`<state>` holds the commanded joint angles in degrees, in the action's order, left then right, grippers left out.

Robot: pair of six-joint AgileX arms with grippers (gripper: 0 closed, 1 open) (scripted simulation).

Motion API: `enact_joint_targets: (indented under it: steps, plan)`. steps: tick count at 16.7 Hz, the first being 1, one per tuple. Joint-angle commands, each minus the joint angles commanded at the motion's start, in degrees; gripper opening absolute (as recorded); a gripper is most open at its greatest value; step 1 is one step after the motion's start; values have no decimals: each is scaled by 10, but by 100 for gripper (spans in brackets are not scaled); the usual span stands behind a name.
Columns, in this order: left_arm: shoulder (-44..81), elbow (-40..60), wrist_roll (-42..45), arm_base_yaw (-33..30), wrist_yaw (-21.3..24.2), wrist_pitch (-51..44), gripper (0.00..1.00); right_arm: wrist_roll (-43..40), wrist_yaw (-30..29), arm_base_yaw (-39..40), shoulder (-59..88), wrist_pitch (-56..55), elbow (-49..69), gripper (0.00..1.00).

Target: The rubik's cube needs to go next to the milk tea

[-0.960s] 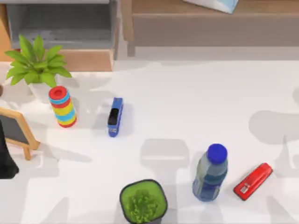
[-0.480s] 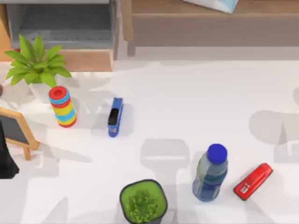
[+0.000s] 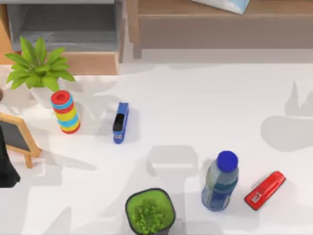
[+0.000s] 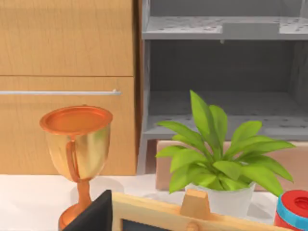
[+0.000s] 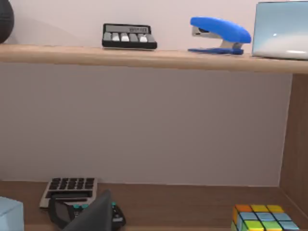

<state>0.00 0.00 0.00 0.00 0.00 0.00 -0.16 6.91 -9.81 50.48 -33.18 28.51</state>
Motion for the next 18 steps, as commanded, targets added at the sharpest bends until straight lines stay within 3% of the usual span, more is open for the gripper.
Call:
enact_joint_targets:
  steps: [10,14,18]
  plan:
    - [0,0,0,0,0,0,100,7,103,-98,538,-235,223,100]
    - [0,0,0,0,0,0,100,10,129,-119,646,-277,264,100]
    - [0,0,0,0,0,0,100,10,133,-123,663,-284,270,100]
